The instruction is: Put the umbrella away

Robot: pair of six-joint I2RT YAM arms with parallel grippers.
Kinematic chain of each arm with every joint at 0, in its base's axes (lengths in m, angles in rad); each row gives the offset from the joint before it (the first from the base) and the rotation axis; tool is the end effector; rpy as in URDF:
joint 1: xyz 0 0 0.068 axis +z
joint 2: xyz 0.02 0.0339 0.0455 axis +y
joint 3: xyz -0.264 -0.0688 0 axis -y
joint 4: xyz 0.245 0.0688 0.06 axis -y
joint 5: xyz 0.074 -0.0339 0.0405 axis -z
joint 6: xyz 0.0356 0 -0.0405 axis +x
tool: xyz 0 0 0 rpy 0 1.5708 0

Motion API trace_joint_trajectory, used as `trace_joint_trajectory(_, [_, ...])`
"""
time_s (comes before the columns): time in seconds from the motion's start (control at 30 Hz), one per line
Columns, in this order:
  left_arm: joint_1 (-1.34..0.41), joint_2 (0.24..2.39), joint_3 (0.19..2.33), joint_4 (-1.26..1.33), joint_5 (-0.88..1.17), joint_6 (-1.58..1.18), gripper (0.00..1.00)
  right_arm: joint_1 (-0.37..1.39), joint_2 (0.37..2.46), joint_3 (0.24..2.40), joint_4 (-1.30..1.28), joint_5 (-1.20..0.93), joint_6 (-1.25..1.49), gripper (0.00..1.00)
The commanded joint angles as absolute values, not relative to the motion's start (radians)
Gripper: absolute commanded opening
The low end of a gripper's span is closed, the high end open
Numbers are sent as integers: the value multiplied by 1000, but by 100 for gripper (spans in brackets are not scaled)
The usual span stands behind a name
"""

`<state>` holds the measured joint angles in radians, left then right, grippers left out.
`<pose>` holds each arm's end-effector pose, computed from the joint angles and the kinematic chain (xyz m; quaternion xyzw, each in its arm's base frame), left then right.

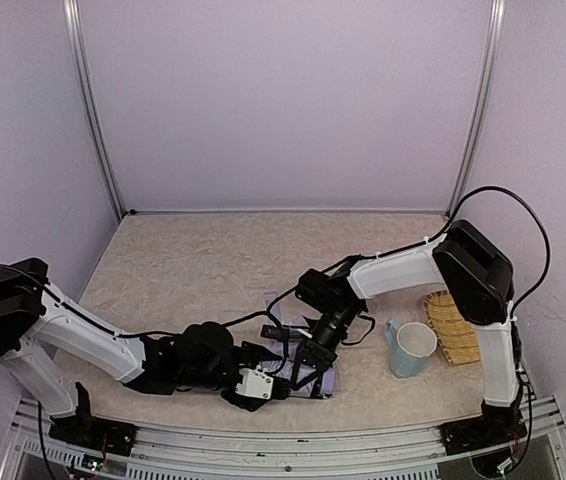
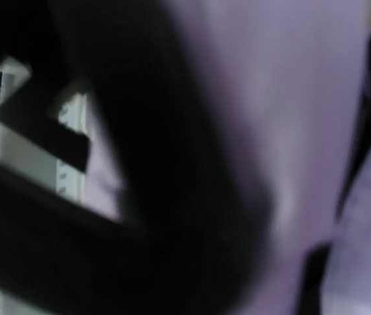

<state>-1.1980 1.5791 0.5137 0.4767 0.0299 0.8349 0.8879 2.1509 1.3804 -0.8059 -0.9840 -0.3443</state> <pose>0.1026 -0.2653 0.1313 0.7534 0.4581 -0.0981 0.4614 0.2179 0.3149 0.1130 0.5082 -0.7201 -0.4544 0.1292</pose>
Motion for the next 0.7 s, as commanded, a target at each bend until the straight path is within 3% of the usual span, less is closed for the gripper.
trace_joint_trajectory(0.0, [-1186, 1653, 567, 345, 34, 811, 75, 905, 2271, 1325, -850, -736, -332, 9])
trace_joint_trajectory(0.23, [-1158, 1769, 672, 175, 23, 752, 59, 902, 2225, 1355, -809, -772, -341, 24])
trace_joint_trajectory(0.33, [-1131, 1797, 735, 56, 87, 722, 52, 897, 2183, 1346, -774, -773, -322, 38])
trace_joint_trajectory(0.43, [-1115, 1827, 813, -76, 174, 705, 48, 882, 2120, 1323, -719, -785, -284, 62])
trace_joint_trajectory(0.53, [-1117, 1888, 902, -204, 189, 668, 44, 866, 2036, 1280, -648, -791, -235, 77])
trace_joint_trajectory(0.67, [-1113, 1978, 1001, -355, 218, 592, 34, 858, 1914, 1205, -571, -713, -164, 80])
